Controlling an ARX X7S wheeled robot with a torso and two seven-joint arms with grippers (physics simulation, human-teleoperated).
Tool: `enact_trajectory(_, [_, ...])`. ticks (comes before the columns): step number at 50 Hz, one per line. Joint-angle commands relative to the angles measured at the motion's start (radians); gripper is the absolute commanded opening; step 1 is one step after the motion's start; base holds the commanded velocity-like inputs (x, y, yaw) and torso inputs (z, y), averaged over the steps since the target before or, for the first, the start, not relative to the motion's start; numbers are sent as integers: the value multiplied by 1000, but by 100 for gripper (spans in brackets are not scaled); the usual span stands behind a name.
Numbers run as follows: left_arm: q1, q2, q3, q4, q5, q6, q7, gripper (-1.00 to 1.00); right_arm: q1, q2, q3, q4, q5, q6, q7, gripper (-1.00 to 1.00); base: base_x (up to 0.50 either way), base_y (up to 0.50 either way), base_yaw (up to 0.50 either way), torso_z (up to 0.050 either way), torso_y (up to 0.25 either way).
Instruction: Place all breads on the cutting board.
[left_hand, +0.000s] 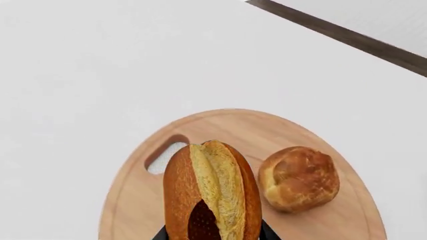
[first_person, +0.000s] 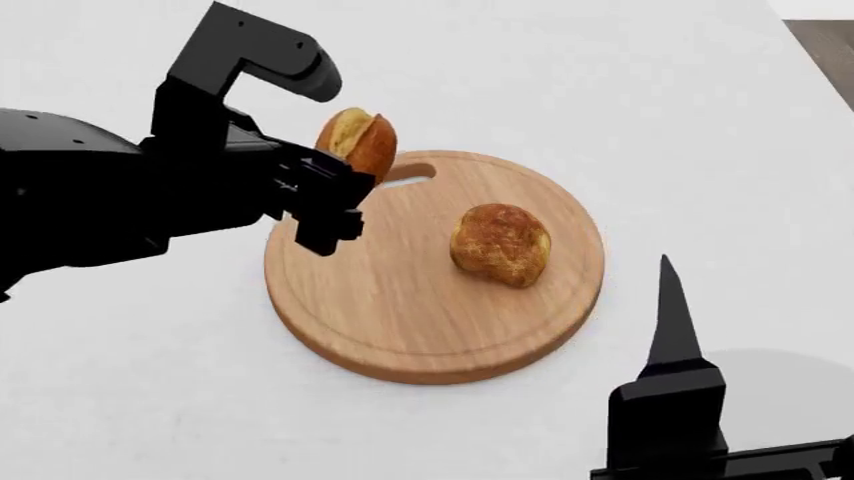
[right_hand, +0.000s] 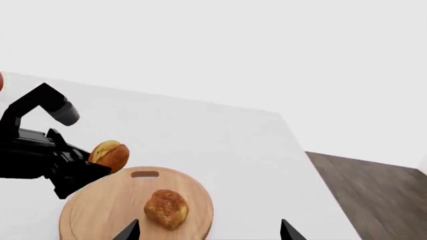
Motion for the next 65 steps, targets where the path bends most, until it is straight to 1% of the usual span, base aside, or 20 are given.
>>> enact_trajectory(1, [13, 89, 15, -157, 70, 86, 79, -100, 5, 52, 52, -17, 23, -21, -56, 100, 0, 0, 0, 0, 0])
enact_trajectory(8, [35, 101, 25, -161, 75, 93, 76, -100, -20, 46, 37, -20, -11, -40, -56, 100, 0, 0, 0, 0, 0])
enact_trajectory(10, [44, 101, 26, -155, 74, 93, 71, -100, -20, 15, 35, -16, -20, -24, -38, 100, 0, 0, 0, 0, 0])
enact_trajectory(13, [67, 86, 22, -106, 58, 75, 49, -100, -34, 40, 29, -24, -29, -51, -52, 100, 0, 0, 0, 0, 0])
enact_trajectory(20, [89, 76, 30, -80, 56, 67, 33, -100, -39, 52, 34, -25, -25, -63, -63, 100, 0, 0, 0, 0, 1])
enact_trajectory(30, [113, 72, 36, -68, 54, 68, 28, -100, -45, -5, 31, -19, -44, -32, -31, 100, 0, 0, 0, 0, 0])
enact_trajectory(36, [119, 74, 39, -74, 56, 73, 30, -100, -52, 5, 36, -23, -43, -40, -33, 100, 0, 0, 0, 0, 0])
enact_trajectory(41, [119, 77, 40, -77, 50, 64, 26, -100, -70, 44, 32, -31, -53, -77, -59, 100, 0, 0, 0, 0, 0])
enact_trajectory(42, [120, 76, 41, -75, 51, 62, 23, 100, -71, 49, 32, -33, -52, -82, -62, 100, 0, 0, 0, 0, 0])
enact_trajectory(47, [108, 73, 36, -78, 45, 53, 21, 100, -63, 51, 46, -31, -35, -72, -62, 100, 0, 0, 0, 0, 0])
enact_trajectory(53, [112, 58, 30, -35, 30, 35, -1, 100, -57, 35, 58, -24, -28, -50, -55, 100, 0, 0, 0, 0, 0])
enact_trajectory(57, [108, 34, 14, 27, 6, 9, -31, 100, -49, 47, 71, -22, -10, -46, -63, 100, 0, 0, 0, 0, 0])
enact_trajectory(59, [106, 7, -3, 90, -17, -17, -64, 100, -37, 51, 87, -16, 12, -34, -66, 100, 0, 0, 0, 0, 0])
enact_trajectory(62, [108, -19, -24, 153, -47, -41, -96, 100, -46, 29, 81, -16, -7, -31, -57, 100, 0, 0, 0, 0, 0])
enact_trajectory(65, [119, -52, -45, 236, -81, -67, -135, 100, -29, -23, 79, -8, -6, 7, -21, 100, 0, 0, 0, 0, 0])
